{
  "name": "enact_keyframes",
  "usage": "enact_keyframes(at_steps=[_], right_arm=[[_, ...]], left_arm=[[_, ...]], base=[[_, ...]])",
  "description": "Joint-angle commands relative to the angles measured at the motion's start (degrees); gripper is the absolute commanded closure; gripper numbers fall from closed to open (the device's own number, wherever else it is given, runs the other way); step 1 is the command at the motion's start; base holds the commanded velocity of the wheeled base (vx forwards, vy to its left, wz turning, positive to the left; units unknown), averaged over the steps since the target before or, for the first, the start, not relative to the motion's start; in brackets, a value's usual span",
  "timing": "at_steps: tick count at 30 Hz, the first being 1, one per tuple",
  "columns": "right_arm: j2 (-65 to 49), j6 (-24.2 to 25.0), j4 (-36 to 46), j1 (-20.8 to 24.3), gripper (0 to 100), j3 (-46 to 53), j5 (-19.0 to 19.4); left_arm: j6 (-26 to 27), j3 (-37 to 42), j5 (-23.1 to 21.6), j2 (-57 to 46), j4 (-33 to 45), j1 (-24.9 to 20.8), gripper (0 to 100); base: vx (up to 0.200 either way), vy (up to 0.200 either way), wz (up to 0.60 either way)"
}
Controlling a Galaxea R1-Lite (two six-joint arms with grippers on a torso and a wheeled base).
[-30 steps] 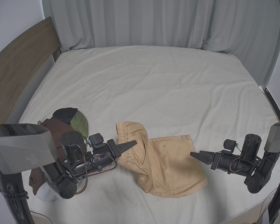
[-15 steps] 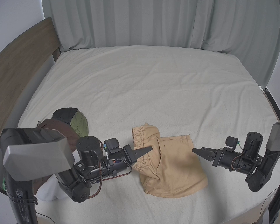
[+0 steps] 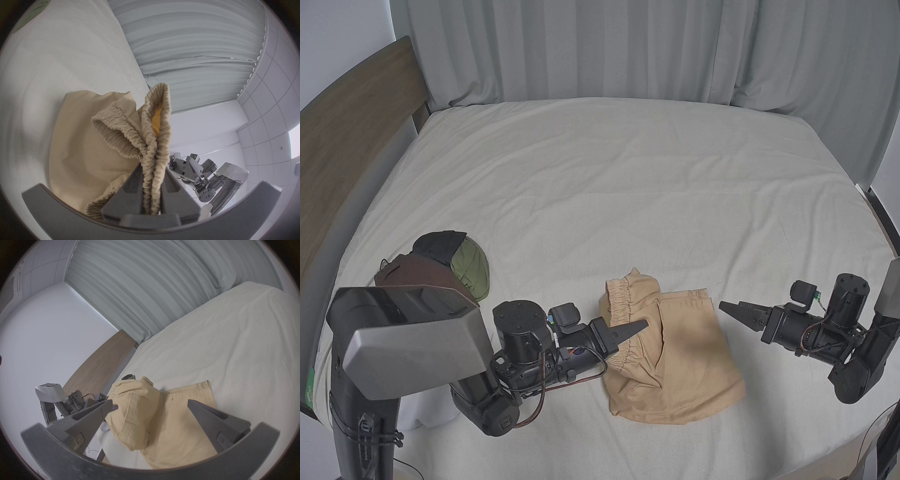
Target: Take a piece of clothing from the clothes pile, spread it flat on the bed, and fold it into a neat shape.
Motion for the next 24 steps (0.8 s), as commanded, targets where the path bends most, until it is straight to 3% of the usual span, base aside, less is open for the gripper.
enact_keyframes(at_steps=[1, 24], right_arm=[[-0.23, 0.06, 0.01, -0.14, 0, -0.41, 0.00], [-0.06, 0.14, 0.01, -0.67, 0, -0.85, 0.00]], left_arm=[[-2.75, -1.41, 0.12, 1.32, -0.04, -1.31, 100], [-3.54, -5.71, 0.03, 5.45, -0.04, -4.38, 100]], base=[[0.000, 0.000, 0.00], [0.000, 0.000, 0.00]])
